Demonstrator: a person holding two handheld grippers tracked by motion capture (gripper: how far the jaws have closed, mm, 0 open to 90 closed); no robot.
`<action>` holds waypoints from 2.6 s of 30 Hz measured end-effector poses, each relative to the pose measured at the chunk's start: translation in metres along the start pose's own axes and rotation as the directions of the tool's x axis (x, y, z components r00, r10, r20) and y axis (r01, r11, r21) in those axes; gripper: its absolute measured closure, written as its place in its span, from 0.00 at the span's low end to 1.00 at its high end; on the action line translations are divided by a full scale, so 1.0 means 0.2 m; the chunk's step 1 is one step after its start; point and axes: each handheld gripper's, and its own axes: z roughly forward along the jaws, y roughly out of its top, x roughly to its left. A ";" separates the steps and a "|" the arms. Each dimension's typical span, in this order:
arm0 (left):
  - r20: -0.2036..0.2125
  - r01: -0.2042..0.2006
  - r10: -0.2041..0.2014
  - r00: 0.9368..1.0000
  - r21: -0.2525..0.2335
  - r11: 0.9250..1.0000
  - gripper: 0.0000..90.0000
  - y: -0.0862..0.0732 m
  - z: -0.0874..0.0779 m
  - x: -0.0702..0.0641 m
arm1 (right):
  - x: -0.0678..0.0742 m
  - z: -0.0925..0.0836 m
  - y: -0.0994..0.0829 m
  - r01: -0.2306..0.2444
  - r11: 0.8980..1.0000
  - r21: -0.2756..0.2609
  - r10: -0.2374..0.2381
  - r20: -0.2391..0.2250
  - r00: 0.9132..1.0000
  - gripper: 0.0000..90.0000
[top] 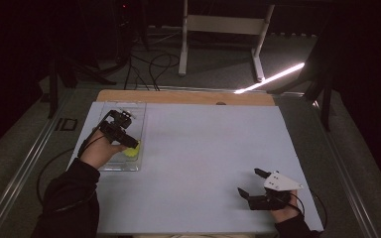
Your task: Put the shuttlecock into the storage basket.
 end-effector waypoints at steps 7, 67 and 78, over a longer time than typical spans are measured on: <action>-0.019 -0.005 0.004 1.000 -0.010 1.000 0.07 0.01 -0.05 -0.02 | 0.00 0.00 0.00 -0.001 1.000 -0.004 0.001 0.006 1.000 0.11; 0.394 -0.170 0.320 0.862 -0.370 0.913 0.00 0.14 -0.24 -0.31 | 0.00 -0.01 0.00 -0.002 1.000 0.003 0.002 0.000 1.000 0.11; 0.442 -0.200 0.395 0.805 -0.425 0.883 0.00 0.13 -0.21 -0.43 | 0.01 -0.01 0.00 0.001 1.000 0.002 -0.001 -0.001 1.000 0.11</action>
